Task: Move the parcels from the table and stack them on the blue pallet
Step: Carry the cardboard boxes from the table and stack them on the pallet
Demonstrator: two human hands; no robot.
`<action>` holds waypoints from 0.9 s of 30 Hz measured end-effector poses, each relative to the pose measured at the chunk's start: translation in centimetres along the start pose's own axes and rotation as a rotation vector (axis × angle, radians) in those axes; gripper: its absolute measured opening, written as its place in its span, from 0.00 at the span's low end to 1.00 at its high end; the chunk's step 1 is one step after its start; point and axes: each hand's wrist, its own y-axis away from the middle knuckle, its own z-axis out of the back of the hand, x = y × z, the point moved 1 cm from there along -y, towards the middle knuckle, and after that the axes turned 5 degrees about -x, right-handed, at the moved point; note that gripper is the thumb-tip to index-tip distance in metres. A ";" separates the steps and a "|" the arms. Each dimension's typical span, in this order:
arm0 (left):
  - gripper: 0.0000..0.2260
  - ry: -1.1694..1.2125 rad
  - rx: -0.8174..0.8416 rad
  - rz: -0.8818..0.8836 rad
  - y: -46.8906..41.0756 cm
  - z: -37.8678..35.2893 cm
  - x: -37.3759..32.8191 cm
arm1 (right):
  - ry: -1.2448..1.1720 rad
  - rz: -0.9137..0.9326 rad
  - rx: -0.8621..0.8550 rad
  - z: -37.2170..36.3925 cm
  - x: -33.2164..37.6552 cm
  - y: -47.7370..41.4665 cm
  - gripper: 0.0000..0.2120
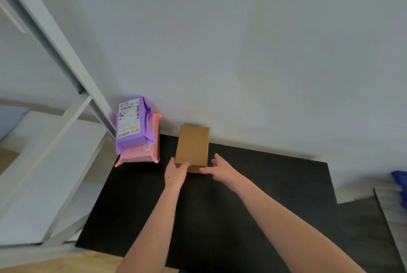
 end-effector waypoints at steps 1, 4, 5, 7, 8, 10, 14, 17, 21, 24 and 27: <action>0.30 0.050 -0.005 0.006 0.0 -0.3 0.3 | -0.010 -0.006 0.001 0.0 -0.2 -0.1 0.51; 0.22 0.138 -0.013 -0.018 0.7 -1.3 1.1 | -0.014 0.004 -0.024 0.0 -0.8 -0.5 0.47; 0.20 0.165 -0.021 -0.034 1.0 -1.5 1.5 | -0.008 0.005 -0.052 0.1 -1.0 -0.5 0.46; 0.19 0.210 -0.035 -0.068 1.7 -1.9 2.0 | 0.021 -0.021 -0.122 0.3 -1.6 -0.5 0.49; 0.18 0.229 -0.037 -0.078 2.0 -2.0 2.3 | 0.028 -0.037 -0.147 0.4 -2.0 -0.4 0.50; 0.17 0.311 -0.034 -0.074 2.4 -2.2 2.6 | -0.006 -0.058 -0.175 0.5 -3.0 -0.1 0.51; 0.07 0.430 -0.029 -0.012 2.9 -2.5 2.8 | -0.120 -0.083 -0.247 0.4 -4.6 0.9 0.47; 0.12 0.402 0.024 0.001 3.2 -2.2 3.0 | -0.155 -0.106 -0.258 0.6 -5.2 2.0 0.47; 0.29 0.283 0.130 -0.103 4.5 -1.4 2.8 | -0.190 -0.112 -0.231 0.8 -5.6 3.8 0.48; 0.34 0.076 0.098 -0.288 6.3 -1.0 2.7 | -0.276 -0.075 -0.233 0.6 -6.6 5.1 0.47; 0.36 0.011 0.080 -0.400 8.1 -0.3 3.0 | -0.360 -0.043 -0.235 0.2 -7.6 6.5 0.46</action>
